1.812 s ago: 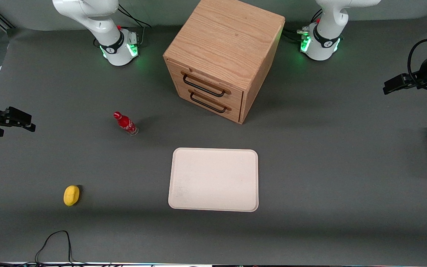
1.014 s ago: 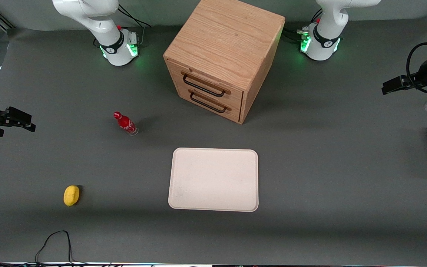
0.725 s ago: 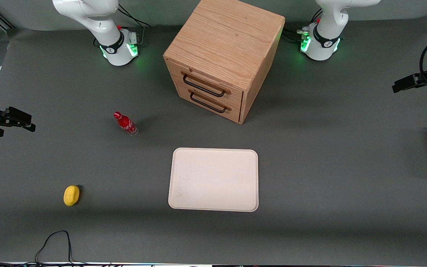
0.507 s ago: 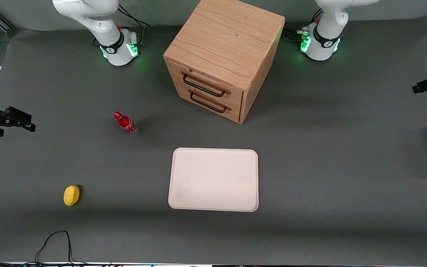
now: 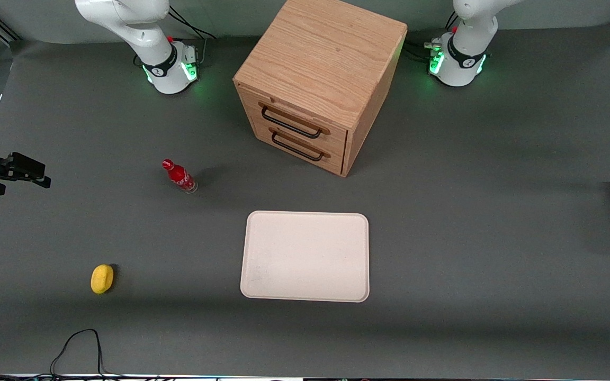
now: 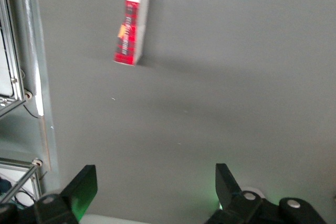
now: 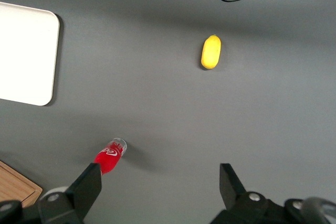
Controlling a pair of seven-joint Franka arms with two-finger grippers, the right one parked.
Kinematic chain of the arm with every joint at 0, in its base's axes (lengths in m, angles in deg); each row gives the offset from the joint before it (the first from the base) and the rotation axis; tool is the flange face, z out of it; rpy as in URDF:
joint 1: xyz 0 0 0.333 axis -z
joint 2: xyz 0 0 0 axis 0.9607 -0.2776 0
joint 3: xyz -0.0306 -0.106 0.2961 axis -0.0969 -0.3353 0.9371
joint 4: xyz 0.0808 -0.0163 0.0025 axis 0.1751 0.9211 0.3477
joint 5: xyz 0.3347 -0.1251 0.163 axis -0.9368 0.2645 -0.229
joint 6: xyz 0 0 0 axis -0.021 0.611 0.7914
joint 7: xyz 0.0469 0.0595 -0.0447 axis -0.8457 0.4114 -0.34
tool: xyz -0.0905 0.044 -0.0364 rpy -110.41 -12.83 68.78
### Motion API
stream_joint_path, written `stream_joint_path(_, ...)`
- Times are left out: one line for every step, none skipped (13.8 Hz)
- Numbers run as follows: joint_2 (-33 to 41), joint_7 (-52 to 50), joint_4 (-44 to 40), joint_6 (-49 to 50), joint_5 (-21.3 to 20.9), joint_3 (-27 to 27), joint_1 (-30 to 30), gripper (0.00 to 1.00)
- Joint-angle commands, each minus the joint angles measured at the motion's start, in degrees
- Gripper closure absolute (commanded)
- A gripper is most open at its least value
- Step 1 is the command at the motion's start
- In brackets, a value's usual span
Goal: Place red cookie box on tray
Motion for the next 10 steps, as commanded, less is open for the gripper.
stream_joint_path(-8.75,7.94,-10.95,0.14,-0.9,-0.75,-4.54,0.0)
stream_joint_path(-9.02,8.31,-10.52,-0.92,-0.73,-0.84,-5.07,0.0)
stream_joint_path(-9.98,8.4,-10.34,-0.93,-0.55,-0.84,-5.34,0.0)
stream_joint_path(-10.95,8.49,-9.73,-1.1,-0.38,-0.84,-5.34,0.0)
stream_joint_path(-12.61,8.4,-8.86,-3.45,-0.2,-1.01,-5.25,0.0)
stream_joint_path(-14.11,8.49,-8.5,-6.7,-0.11,-1.19,-5.25,0.0)
stream_joint_path(-15.43,8.49,-7.19,-9.25,0.5,-1.19,-5.25,0.0)
stream_joint_path(-16.57,8.31,-5.35,-12.32,1.64,-1.19,-5.25,0.0)
stream_joint_path(-17.63,8.31,-3.33,-16.88,2.43,-1.19,-5.25,0.0)
stream_joint_path(-18.95,8.4,-1.83,-21.62,2.87,-1.19,-5.34,0.0)
